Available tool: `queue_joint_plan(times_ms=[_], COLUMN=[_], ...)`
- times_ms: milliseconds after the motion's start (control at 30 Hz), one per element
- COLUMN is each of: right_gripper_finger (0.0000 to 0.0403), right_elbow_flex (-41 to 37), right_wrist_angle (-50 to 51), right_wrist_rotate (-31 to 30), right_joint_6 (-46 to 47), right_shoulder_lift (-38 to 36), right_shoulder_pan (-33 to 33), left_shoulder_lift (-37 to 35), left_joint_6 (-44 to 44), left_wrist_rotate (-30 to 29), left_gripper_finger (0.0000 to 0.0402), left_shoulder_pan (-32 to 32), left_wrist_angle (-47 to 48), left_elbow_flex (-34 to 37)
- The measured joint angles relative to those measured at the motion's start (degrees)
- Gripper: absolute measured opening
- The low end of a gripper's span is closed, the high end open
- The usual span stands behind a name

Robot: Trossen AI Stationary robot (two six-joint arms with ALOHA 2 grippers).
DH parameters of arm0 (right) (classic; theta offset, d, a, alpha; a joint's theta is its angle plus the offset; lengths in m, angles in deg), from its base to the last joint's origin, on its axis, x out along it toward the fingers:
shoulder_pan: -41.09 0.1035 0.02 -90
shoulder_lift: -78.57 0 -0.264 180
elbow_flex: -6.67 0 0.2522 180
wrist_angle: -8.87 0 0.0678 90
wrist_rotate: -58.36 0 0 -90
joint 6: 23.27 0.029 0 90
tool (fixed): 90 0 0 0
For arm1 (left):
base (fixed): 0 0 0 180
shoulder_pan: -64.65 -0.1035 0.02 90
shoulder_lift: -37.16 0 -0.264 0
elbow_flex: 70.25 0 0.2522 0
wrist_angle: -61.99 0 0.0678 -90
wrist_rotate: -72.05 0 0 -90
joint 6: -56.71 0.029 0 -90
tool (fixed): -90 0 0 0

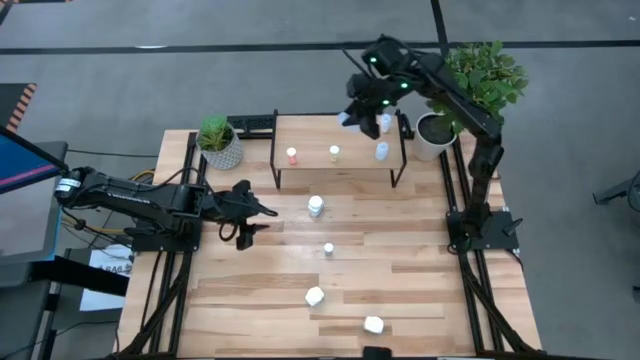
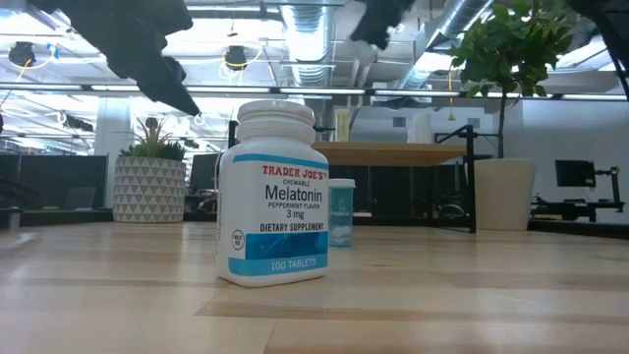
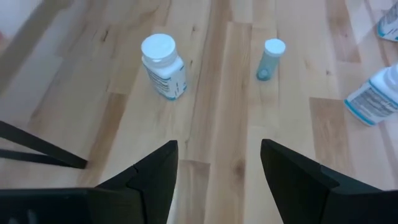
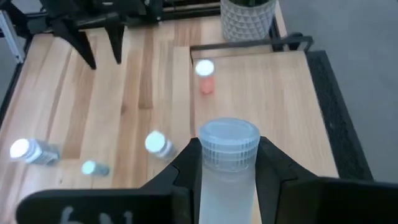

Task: Pick and place medicine bottles onto shelf by color
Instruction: Put the white pill bottle on the shelf

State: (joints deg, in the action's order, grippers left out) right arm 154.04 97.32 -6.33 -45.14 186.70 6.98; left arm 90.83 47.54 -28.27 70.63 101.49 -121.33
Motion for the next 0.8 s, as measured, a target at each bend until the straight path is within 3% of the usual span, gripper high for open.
queue_joint_plan(times_ms=[433, 567, 800], right_gripper_finger=[0.0097, 0.0097, 0.0097], right_elbow_flex=[-2.0, -17.0, -50.2], right_wrist_angle=[8.1, 1.0, -33.1], right_wrist_rotate=[-3.2, -4.7, -7.0], right_joint_6=[1.9, 3.6, 8.2], right_shoulder_lift=[-12.3, -20.4, -39.1], right_shoulder_pan=[0.1, 0.1, 0.1], left_shoulder_lift=[0.0, 0.0, 0.0], left_joint_6=[-0.4, -0.5, -0.6], left_wrist_rotate=[-2.8, -2.8, -3.0], left_gripper_finger=[0.0215, 0.0215, 0.0215], left_shoulder_pan=[0.0, 0.0, 0.0], left_wrist_angle=[-0.2, -0.2, -0.4], left_elbow_flex=[0.0, 0.0, 0.0])
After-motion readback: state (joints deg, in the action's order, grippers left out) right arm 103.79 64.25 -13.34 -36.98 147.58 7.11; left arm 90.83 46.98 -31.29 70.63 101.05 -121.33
